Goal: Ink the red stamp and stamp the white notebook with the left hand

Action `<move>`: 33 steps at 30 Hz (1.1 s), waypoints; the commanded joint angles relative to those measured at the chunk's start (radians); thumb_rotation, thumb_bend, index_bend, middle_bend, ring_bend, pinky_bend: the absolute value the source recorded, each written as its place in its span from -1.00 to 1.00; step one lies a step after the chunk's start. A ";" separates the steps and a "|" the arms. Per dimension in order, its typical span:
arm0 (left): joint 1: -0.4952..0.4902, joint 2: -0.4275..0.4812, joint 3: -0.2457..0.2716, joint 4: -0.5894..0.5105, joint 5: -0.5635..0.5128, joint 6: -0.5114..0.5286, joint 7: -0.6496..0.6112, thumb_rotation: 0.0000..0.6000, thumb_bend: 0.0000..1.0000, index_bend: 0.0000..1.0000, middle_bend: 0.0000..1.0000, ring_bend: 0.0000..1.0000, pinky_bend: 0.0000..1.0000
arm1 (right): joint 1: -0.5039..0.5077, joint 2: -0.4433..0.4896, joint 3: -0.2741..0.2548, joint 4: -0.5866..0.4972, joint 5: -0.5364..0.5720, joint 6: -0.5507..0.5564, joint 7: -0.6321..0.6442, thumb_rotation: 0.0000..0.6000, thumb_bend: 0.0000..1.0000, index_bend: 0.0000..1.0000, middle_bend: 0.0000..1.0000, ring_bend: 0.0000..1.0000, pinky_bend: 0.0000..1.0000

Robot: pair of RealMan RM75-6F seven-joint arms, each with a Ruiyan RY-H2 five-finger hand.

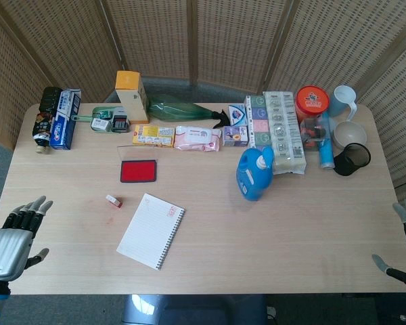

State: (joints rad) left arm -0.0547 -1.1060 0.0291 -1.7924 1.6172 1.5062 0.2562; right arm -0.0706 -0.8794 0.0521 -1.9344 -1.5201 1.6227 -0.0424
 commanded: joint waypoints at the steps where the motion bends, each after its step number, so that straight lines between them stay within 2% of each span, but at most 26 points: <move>1: 0.000 0.001 0.000 0.001 0.000 0.000 -0.002 1.00 -0.70 -0.93 -0.98 -0.77 -0.75 | 0.002 -0.010 0.007 -0.003 0.018 -0.001 -0.024 1.00 -0.84 -0.88 -0.96 -1.00 -1.00; 8: -0.002 -0.001 -0.002 0.006 -0.001 -0.002 -0.009 1.00 -0.70 -0.93 -0.98 -0.77 -0.75 | 0.001 -0.012 0.004 -0.004 0.005 -0.001 -0.012 1.00 -0.84 -0.88 -0.96 -1.00 -1.00; 10: -0.016 -0.009 -0.016 0.018 -0.011 -0.014 -0.029 1.00 -0.71 -0.93 -0.95 -0.75 -0.75 | 0.002 -0.007 0.005 -0.005 0.006 -0.002 0.003 1.00 -0.84 -0.88 -0.96 -1.00 -1.00; 16: -0.052 -0.028 -0.058 0.062 -0.029 -0.031 -0.069 1.00 -0.73 -0.93 -0.54 -0.50 -0.75 | 0.005 0.000 0.006 -0.002 0.016 -0.013 0.023 1.00 -0.84 -0.88 -0.96 -1.00 -1.00; 19: -0.074 -0.034 -0.075 0.080 -0.054 -0.060 -0.075 1.00 -0.73 -0.93 -0.34 -0.35 -0.68 | 0.007 0.002 0.007 -0.001 0.018 -0.016 0.028 1.00 -0.84 -0.88 -0.96 -1.00 -1.00; 22: -0.109 -0.051 -0.102 0.111 -0.070 -0.090 -0.088 1.00 -0.73 -0.92 0.01 0.01 -0.44 | 0.008 0.002 0.008 -0.002 0.019 -0.019 0.031 1.00 -0.84 -0.88 -0.96 -1.00 -1.00; 23: -0.120 -0.058 -0.108 0.125 -0.068 -0.097 -0.096 1.00 -0.73 -0.90 0.25 0.26 -0.19 | 0.009 0.002 0.008 -0.002 0.019 -0.020 0.031 1.00 -0.84 -0.88 -0.96 -1.00 -1.00; 24: -0.135 -0.066 -0.112 0.142 -0.067 -0.111 -0.107 1.00 -0.73 -0.86 0.51 0.55 0.15 | 0.009 0.002 0.008 -0.002 0.019 -0.021 0.031 1.00 -0.84 -0.88 -0.96 -1.00 -1.00; 26: -0.157 -0.075 -0.118 0.165 -0.064 -0.133 -0.115 1.00 -0.73 -0.78 0.88 0.91 0.72 | 0.010 0.002 0.008 -0.003 0.018 -0.022 0.031 1.00 -0.84 -0.88 -0.96 -1.00 -1.00; 27: -0.167 -0.080 -0.120 0.175 -0.062 -0.142 -0.112 1.00 -0.73 -0.72 0.97 0.99 0.91 | 0.010 0.002 0.008 -0.003 0.018 -0.022 0.031 1.00 -0.84 -0.88 -0.96 -1.00 -1.00; 29: -0.187 -0.093 -0.125 0.197 -0.053 -0.155 -0.101 1.00 -0.73 -0.62 1.00 1.00 1.00 | 0.011 0.001 0.007 -0.003 0.018 -0.023 0.030 1.00 -0.84 -0.88 -0.96 -1.00 -1.00; 33: -0.239 -0.126 -0.136 0.227 -0.082 -0.230 -0.070 1.00 -0.73 -0.47 1.00 1.00 1.00 | 0.013 -0.001 0.006 -0.003 0.017 -0.027 0.028 1.00 -0.84 -0.88 -0.96 -1.00 -1.00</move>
State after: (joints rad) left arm -0.2668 -1.2141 -0.0990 -1.5758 1.5546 1.3165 0.1659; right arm -0.0581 -0.8799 0.0586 -1.9371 -1.5028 1.5955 -0.0142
